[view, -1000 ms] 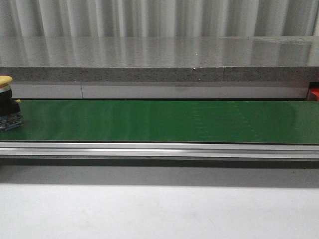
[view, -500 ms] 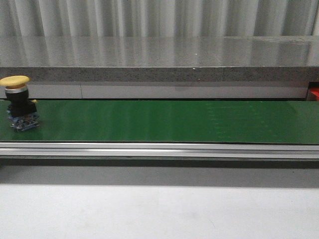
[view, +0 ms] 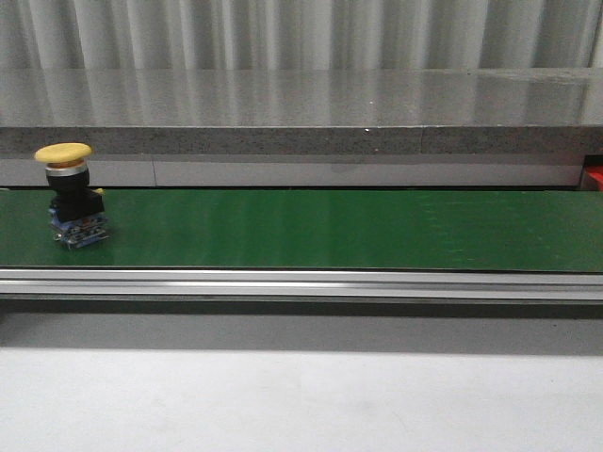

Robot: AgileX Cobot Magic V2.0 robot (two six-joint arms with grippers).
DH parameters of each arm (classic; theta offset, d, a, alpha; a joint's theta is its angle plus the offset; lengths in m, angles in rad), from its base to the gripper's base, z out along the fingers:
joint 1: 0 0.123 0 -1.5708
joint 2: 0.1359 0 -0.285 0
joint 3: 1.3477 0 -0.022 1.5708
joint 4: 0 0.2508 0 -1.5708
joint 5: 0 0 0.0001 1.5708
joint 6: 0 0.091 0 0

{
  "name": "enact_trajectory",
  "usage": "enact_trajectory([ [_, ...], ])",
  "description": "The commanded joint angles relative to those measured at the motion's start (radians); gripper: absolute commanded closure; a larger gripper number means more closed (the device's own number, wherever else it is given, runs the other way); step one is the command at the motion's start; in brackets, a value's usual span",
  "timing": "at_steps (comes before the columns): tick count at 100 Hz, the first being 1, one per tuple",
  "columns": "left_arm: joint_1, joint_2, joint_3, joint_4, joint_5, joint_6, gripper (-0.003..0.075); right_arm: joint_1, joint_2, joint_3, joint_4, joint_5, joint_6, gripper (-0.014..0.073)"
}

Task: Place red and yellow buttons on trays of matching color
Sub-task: 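Move the left gripper toward a red button on the table, then grasp the red button and set it on the belt with the left gripper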

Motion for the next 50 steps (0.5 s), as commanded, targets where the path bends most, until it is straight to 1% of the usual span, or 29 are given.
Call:
enact_trajectory([
  [1,-0.003,-0.049,-0.025,-0.024,-0.03,-0.009,0.0139,0.0,-0.006,-0.024,0.017,-0.065,-0.01,0.0662],
  [6,-0.003,-0.049,-0.025,-0.026,-0.03,-0.009,0.0189,0.0,-0.006,-0.024,0.017,-0.065,-0.01,0.0662],
  [8,-0.003,-0.049,-0.025,-0.026,-0.03,-0.009,0.0232,0.0,-0.006,-0.024,0.017,-0.065,-0.01,0.0662],
  [9,-0.003,-0.049,-0.025,-0.026,-0.03,-0.009,0.0232,0.0,-0.006,-0.024,0.017,-0.065,-0.01,0.0662],
  [11,-0.003,-0.051,-0.025,-0.026,-0.03,-0.009,0.0283,0.0,-0.006,-0.024,0.017,-0.065,-0.01,0.0662],
  [16,-0.003,-0.053,-0.025,-0.029,-0.025,-0.009,0.0376,0.0,-0.006,-0.024,0.017,-0.065,-0.01,0.0662],
  [19,-0.003,-0.055,-0.025,-0.032,-0.023,-0.009,0.0461,0.0,-0.006,-0.024,0.017,-0.065,-0.01,0.0662],
  [20,-0.003,-0.058,-0.025,-0.034,-0.021,-0.009,0.0479,0.0,-0.006,-0.024,0.017,-0.065,-0.01,0.0662],
  [21,-0.003,-0.06,-0.025,-0.034,-0.021,-0.009,0.0515,0.0,-0.006,-0.024,0.017,-0.065,-0.01,0.0662],
  [23,-0.003,-0.063,-0.025,-0.036,-0.018,-0.009,0.0551,0.0,-0.006,-0.024,0.017,-0.065,-0.01,0.0662],
  [24,-0.003,-0.063,-0.025,-0.036,-0.016,-0.009,0.0587,0.0,-0.006,-0.024,0.017,-0.065,-0.01,0.0662],
  [25,-0.003,-0.065,-0.025,-0.036,-0.013,-0.009,0.0604,0.0,-0.006,-0.024,0.017,-0.065,-0.01,0.0662],
  [28,-0.003,-0.075,-0.025,-0.038,-0.005,-0.009,0.069,0.0,-0.006,-0.024,0.017,-0.065,-0.01,0.0662],
  [31,-0.003,-0.084,-0.025,-0.038,0.003,-0.009,0.0742,0.0,-0.006,-0.024,0.017,-0.065,-0.01,0.0662],
  [50,-0.003,-0.227,-0.013,-0.038,0.017,-0.009,0.0741,0.0,-0.006,-0.024,0.017,-0.065,-0.01,0.0662],
])
